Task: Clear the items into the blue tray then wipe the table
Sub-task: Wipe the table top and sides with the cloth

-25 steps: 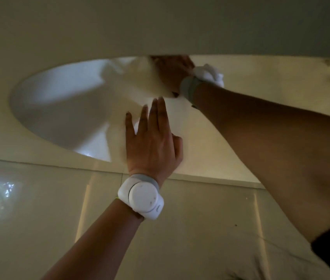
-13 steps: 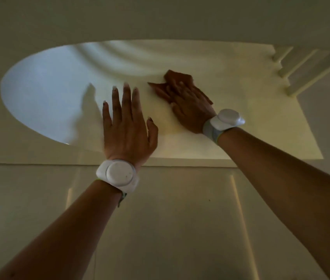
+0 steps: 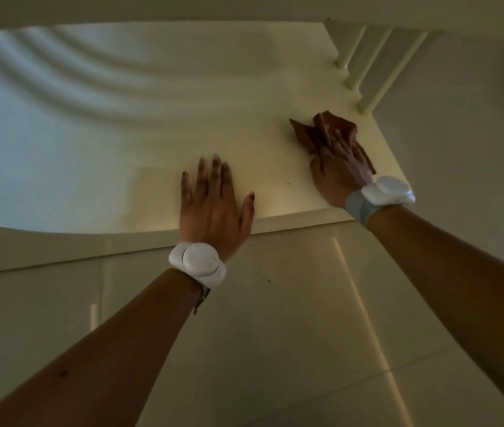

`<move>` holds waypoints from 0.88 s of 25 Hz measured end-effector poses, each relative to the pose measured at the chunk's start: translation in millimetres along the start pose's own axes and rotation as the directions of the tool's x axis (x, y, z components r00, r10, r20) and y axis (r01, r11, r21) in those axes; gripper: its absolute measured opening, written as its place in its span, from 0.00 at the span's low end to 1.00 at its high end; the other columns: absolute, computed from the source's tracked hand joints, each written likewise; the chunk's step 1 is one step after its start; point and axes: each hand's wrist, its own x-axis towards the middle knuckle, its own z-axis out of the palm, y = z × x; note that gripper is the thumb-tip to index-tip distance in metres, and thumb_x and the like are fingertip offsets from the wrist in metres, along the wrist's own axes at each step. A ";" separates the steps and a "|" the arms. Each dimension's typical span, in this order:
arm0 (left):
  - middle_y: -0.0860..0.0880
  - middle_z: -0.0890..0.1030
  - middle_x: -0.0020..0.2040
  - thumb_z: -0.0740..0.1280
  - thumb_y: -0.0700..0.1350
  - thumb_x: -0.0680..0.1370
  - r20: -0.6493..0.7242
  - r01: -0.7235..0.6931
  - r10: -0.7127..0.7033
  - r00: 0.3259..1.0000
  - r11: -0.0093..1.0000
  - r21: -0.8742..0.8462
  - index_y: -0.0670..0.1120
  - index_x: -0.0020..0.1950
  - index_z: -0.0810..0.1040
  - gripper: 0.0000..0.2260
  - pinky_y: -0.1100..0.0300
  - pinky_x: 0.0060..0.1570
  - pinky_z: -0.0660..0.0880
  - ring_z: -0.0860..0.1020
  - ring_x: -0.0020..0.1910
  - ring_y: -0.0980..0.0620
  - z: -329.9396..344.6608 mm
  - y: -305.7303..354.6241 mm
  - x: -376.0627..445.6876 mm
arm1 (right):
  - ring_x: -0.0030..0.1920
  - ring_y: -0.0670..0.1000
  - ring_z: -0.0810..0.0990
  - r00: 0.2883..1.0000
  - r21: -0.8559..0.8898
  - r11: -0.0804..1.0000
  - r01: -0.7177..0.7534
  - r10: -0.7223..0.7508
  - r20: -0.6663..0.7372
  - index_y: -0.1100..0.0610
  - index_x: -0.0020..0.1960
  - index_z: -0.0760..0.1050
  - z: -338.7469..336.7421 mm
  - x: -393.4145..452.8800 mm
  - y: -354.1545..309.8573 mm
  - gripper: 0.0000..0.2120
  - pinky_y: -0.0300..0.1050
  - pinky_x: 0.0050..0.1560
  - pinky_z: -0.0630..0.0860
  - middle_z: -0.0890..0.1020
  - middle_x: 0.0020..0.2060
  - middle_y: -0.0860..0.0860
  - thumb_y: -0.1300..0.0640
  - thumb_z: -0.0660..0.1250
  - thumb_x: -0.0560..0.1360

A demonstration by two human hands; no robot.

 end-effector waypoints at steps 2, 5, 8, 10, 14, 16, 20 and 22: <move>0.41 0.60 0.76 0.45 0.58 0.79 0.001 -0.007 0.007 1.000 1.000 0.019 0.38 0.74 0.59 0.31 0.41 0.73 0.50 0.54 0.76 0.40 0.6 8.4 -1.2 | 0.77 0.54 0.50 0.999 -0.045 0.998 -0.032 0.031 -0.019 0.44 0.77 0.46 -8.4 6.0 33.4 0.26 0.52 0.76 0.49 0.47 0.78 0.47 0.51 0.48 0.81; 0.41 0.60 0.76 0.45 0.57 0.79 0.018 -0.009 0.009 1.000 1.000 0.027 0.39 0.75 0.58 0.31 0.40 0.73 0.51 0.54 0.76 0.39 0.1 7.8 1.3 | 0.77 0.54 0.49 0.997 -0.040 0.996 -0.074 0.075 0.030 0.41 0.76 0.46 -10.5 23.7 57.3 0.26 0.55 0.76 0.50 0.45 0.78 0.46 0.49 0.48 0.80; 0.41 0.60 0.76 0.45 0.58 0.79 0.010 -0.006 0.006 1.000 1.000 0.019 0.39 0.75 0.59 0.31 0.39 0.72 0.53 0.56 0.75 0.38 -2.1 5.4 0.6 | 0.76 0.57 0.53 0.937 0.073 0.935 -0.347 0.349 -0.016 0.48 0.77 0.54 -5.0 15.4 56.2 0.25 0.55 0.75 0.48 0.48 0.78 0.50 0.51 0.49 0.80; 0.41 0.60 0.76 0.45 0.58 0.78 0.028 -0.007 0.007 1.000 1.000 0.003 0.38 0.75 0.58 0.32 0.39 0.71 0.55 0.56 0.75 0.38 -3.5 6.5 -0.5 | 0.73 0.62 0.59 0.809 0.143 0.806 -0.574 0.585 -0.048 0.56 0.75 0.59 0.4 -7.0 50.5 0.27 0.58 0.74 0.50 0.51 0.77 0.59 0.51 0.46 0.78; 0.40 0.58 0.76 0.43 0.59 0.76 0.036 -0.002 0.005 0.999 0.996 -0.088 0.37 0.75 0.56 0.34 0.42 0.73 0.52 0.55 0.76 0.41 -7.7 2.4 -3.1 | 0.67 0.66 0.70 0.755 0.210 0.763 -0.611 0.642 -0.138 0.65 0.67 0.71 19.7 -53.9 -13.1 0.29 0.63 0.65 0.67 0.71 0.67 0.66 0.52 0.50 0.73; 0.40 0.58 0.76 0.43 0.59 0.76 0.016 0.016 -0.014 1.000 0.994 -0.109 0.37 0.75 0.57 0.34 0.43 0.73 0.51 0.54 0.76 0.41 -9.8 -5.4 -12.2 | 0.68 0.64 0.70 0.756 0.222 0.769 -0.600 0.636 -0.158 0.64 0.68 0.71 21.7 -58.7 -53.6 0.27 0.63 0.64 0.68 0.71 0.68 0.64 0.54 0.53 0.73; 0.40 0.60 0.76 0.46 0.56 0.78 -0.041 0.071 -0.070 0.997 0.997 0.022 0.37 0.74 0.60 0.31 0.40 0.72 0.46 0.54 0.76 0.41 -11.2 -33.8 -44.2 | 0.77 0.59 0.46 0.930 0.174 0.914 -0.368 0.366 0.043 0.59 0.76 0.56 28.4 -49.6 -118.0 0.27 0.56 0.75 0.40 0.49 0.77 0.59 0.53 0.52 0.78; 0.40 0.59 0.76 0.46 0.56 0.78 -0.055 0.119 -0.116 0.992 0.991 0.055 0.37 0.74 0.59 0.31 0.40 0.72 0.43 0.52 0.77 0.42 -12.2 -43.2 -52.7 | 0.77 0.57 0.46 0.990 0.126 0.983 -0.131 0.123 0.072 0.56 0.77 0.53 23.1 -48.9 -135.7 0.28 0.54 0.75 0.41 0.49 0.78 0.55 0.51 0.52 0.78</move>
